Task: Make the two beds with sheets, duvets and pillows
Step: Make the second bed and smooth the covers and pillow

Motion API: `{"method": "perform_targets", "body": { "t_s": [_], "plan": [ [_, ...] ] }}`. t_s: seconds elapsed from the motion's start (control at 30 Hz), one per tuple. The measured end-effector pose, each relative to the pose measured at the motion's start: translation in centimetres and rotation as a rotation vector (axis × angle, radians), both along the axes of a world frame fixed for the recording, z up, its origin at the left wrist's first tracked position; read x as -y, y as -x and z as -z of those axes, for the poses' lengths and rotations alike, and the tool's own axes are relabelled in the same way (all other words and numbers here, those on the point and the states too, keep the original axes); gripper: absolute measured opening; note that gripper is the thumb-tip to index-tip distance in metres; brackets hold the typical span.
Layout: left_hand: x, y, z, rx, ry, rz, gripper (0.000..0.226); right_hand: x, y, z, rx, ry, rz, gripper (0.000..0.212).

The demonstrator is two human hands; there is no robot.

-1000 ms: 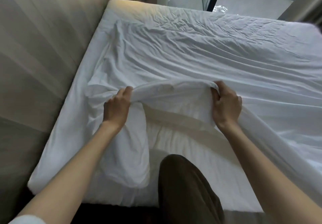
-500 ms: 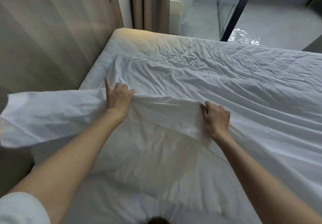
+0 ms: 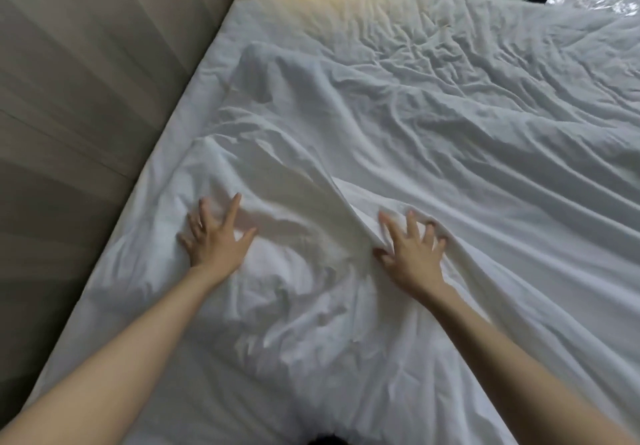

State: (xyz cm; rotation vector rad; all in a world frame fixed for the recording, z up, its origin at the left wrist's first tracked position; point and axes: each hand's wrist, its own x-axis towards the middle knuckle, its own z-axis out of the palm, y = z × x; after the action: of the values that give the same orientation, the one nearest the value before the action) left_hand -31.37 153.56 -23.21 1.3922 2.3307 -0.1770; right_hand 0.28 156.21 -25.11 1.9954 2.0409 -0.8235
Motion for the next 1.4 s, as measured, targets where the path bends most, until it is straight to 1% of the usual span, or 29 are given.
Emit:
{"method": "perform_targets", "body": {
  "t_s": [0.07, 0.17, 0.27, 0.3, 0.4, 0.43, 0.5, 0.57, 0.63, 0.67, 0.73, 0.8, 0.83, 0.87, 0.9, 0.93, 1.0, 1.03, 1.07, 1.13, 1.17, 1.23, 1.27, 1.3, 1.33, 1.37, 1.4],
  "plan": [
    [0.3, 1.8, 0.9, 0.006, 0.010, -0.105, 0.083, -0.6, 0.5, 1.1, 0.030, -0.048, 0.022, 0.068],
    [0.7, 4.6, 1.5, 0.004, 0.013, -0.209, 0.098, -0.9, 1.5, 2.4, 0.084, -0.190, -0.052, 0.072],
    [1.0, 6.9, 1.6, 0.042, 0.011, -0.303, 0.107, -1.8, 3.2, 2.8, -0.001, -0.250, -0.066, 0.062],
    [1.2, 7.7, 1.7, 0.051, 0.024, -0.334, 0.111, -2.2, 3.8, 2.9, -0.017, -0.263, -0.078, 0.062],
    [1.7, 9.2, 2.5, 0.039, 0.045, -0.392, 0.115, -4.0, 6.3, 3.5, -0.042, -0.292, -0.145, 0.079],
    [1.9, 9.3, 3.0, 0.024, 0.014, -0.404, 0.113, -4.5, 7.1, 3.7, -0.060, -0.289, -0.154, 0.080],
    [2.3, 9.2, 3.2, -0.001, -0.100, -0.390, 0.102, -5.1, 8.5, 3.6, -0.076, -0.273, -0.138, 0.069],
    [2.9, 8.9, 2.6, 0.009, -0.217, -0.326, 0.081, -5.2, 9.4, 2.8, -0.105, -0.245, -0.089, 0.053],
    [3.7, 8.7, 0.9, 0.019, -0.319, -0.259, 0.062, -4.8, 10.0, 1.0, -0.184, -0.230, -0.031, 0.036],
    [4.3, 8.7, -0.3, 0.023, -0.389, -0.248, 0.053, -4.3, 10.3, 0.0, -0.234, -0.246, -0.020, 0.031],
    [6.1, 9.7, -2.6, 0.033, -0.545, -0.273, 0.040, -3.3, 10.8, -2.6, -0.344, -0.262, -0.038, 0.029],
    [9.3, 11.6, -4.0, 0.005, -0.652, -0.283, 0.037, -2.4, 11.1, -4.9, -0.450, -0.224, -0.093, 0.030],
    [11.1, 12.6, -4.1, -0.018, -0.663, -0.267, 0.038, -2.0, 11.3, -5.6, -0.459, -0.204, -0.119, 0.031],
    [12.7, 13.7, -3.7, -0.033, -0.631, -0.244, 0.040, -1.7, 11.7, -5.9, -0.432, -0.191, -0.140, 0.032],
    [13.8, 14.6, -2.9, -0.032, -0.556, -0.232, 0.042, -1.5, 12.1, -5.4, -0.374, -0.179, -0.169, 0.032],
    [14.5, 15.4, -1.9, -0.014, -0.443, -0.255, 0.047, -1.1, 12.6, -4.3, -0.298, -0.147, -0.185, 0.030],
    [14.2, 16.0, -0.2, 0.053, -0.202, -0.342, 0.061, 0.0, 13.6, -1.7, -0.142, -0.039, -0.150, 0.029],
    [13.6, 16.1, 0.2, 0.071, -0.136, -0.381, 0.068, 0.5, 14.0, -0.5, -0.102, -0.003, -0.128, 0.032],
    [12.7, 15.8, 0.4, 0.064, -0.115, -0.399, 0.072, 0.7, 14.5, 0.2, -0.089, -0.006, -0.110, 0.036],
    [11.0, 14.7, 0.2, 0.054, -0.117, -0.390, 0.074, 0.8, 15.8, 0.0, -0.119, -0.063, -0.125, 0.046],
    [10.3, 14.2, 0.1, 0.062, -0.100, -0.395, 0.077, 0.6, 16.5, -0.4, -0.170, -0.061, -0.135, 0.054],
    [9.5, 13.5, 0.5, 0.107, -0.022, -0.483, 0.089, 0.5, 17.9, -1.0, -0.271, 0.066, -0.098, 0.075],
    [9.3, 13.5, 0.8, 0.138, -0.002, -0.542, 0.091, 0.4, 18.5, -1.3, -0.286, 0.131, -0.080, 0.081],
    [9.2, 13.7, 1.1, 0.172, -0.052, -0.587, 0.083, 0.4, 18.9, -1.5, -0.311, 0.168, -0.074, 0.077],
    [9.2, 14.0, 1.2, 0.196, -0.190, -0.617, 0.067, 0.5, 19.1, -1.8, -0.343, 0.157, -0.081, 0.063],
    [9.2, 14.1, 1.0, 0.211, -0.389, -0.641, 0.054, 0.6, 19.2, -2.3, -0.381, 0.081, -0.104, 0.048],
    [9.2, 14.1, 0.3, 0.217, -0.589, -0.651, 0.046, 0.7, 19.1, -3.1, -0.407, -0.048, -0.123, 0.041]
  ]
}}
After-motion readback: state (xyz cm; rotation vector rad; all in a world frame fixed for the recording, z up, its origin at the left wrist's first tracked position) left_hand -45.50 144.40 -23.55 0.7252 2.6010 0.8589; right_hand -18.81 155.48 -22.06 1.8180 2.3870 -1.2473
